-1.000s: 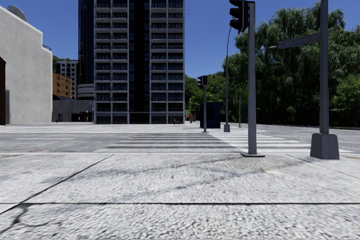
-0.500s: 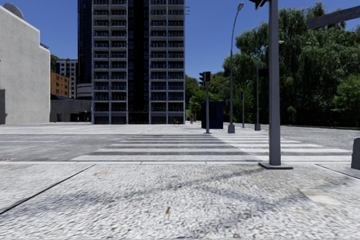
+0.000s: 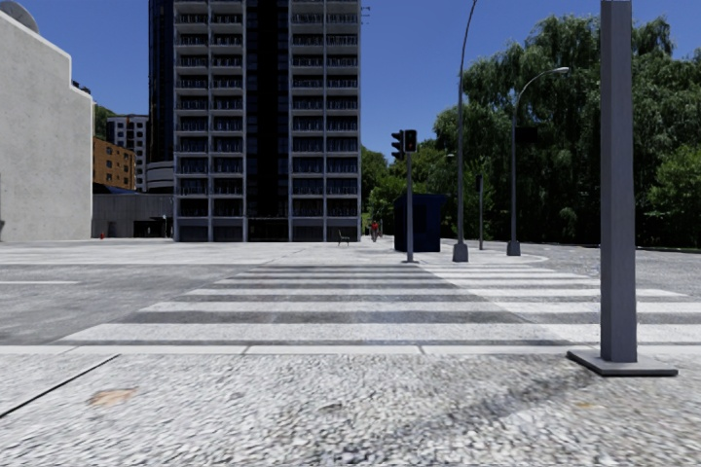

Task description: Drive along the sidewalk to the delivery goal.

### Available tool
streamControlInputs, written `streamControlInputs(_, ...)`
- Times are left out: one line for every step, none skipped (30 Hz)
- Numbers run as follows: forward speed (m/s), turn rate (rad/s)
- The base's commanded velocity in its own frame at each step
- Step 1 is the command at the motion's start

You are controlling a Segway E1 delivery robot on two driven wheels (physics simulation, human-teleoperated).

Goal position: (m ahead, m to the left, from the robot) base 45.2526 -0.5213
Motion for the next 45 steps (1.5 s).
streamControlInputs(2.00, 0.00)
streamControlInputs(2.00, 0.00)
streamControlInputs(2.00, 0.00)
streamControlInputs(2.00, 0.00)
streamControlInputs(2.00, 0.00)
streamControlInputs(2.00, 0.00)
streamControlInputs(2.00, 0.00)
streamControlInputs(2.00, 0.00)
streamControlInputs(2.00, 0.00)
streamControlInputs(2.00, 0.00)
streamControlInputs(2.00, 0.00)
streamControlInputs(2.00, 0.00)
streamControlInputs(2.00, 0.00)
streamControlInputs(2.00, 0.00)
streamControlInputs(2.00, 0.00)
streamControlInputs(2.00, 0.00)
streamControlInputs(2.00, 0.00)
streamControlInputs(2.00, 0.00)
streamControlInputs(2.00, 0.00)
streamControlInputs(2.00, 0.00)
streamControlInputs(2.00, 0.00)
streamControlInputs(2.00, 0.00)
streamControlInputs(1.90, 0.00)
streamControlInputs(1.41, 0.00)
streamControlInputs(1.41, 0.00)
streamControlInputs(1.10, 0.00)
streamControlInputs(1.03, 0.00)
streamControlInputs(1.06, 0.00)
streamControlInputs(1.10, 0.00)
streamControlInputs(1.10, 0.00)
streamControlInputs(1.12, 0.00)
streamControlInputs(1.12, 0.00)
streamControlInputs(1.13, 0.00)
streamControlInputs(1.14, 0.00)
streamControlInputs(1.14, 0.00)
streamControlInputs(1.14, 0.00)
streamControlInputs(1.14, 0.00)
streamControlInputs(1.14, 0.00)
streamControlInputs(1.14, 0.00)
streamControlInputs(1.14, 0.00)
streamControlInputs(1.14, 0.00)
streamControlInputs(1.14, 0.00)
streamControlInputs(1.15, 0.00)
streamControlInputs(1.17, 0.00)
streamControlInputs(1.19, 0.00)
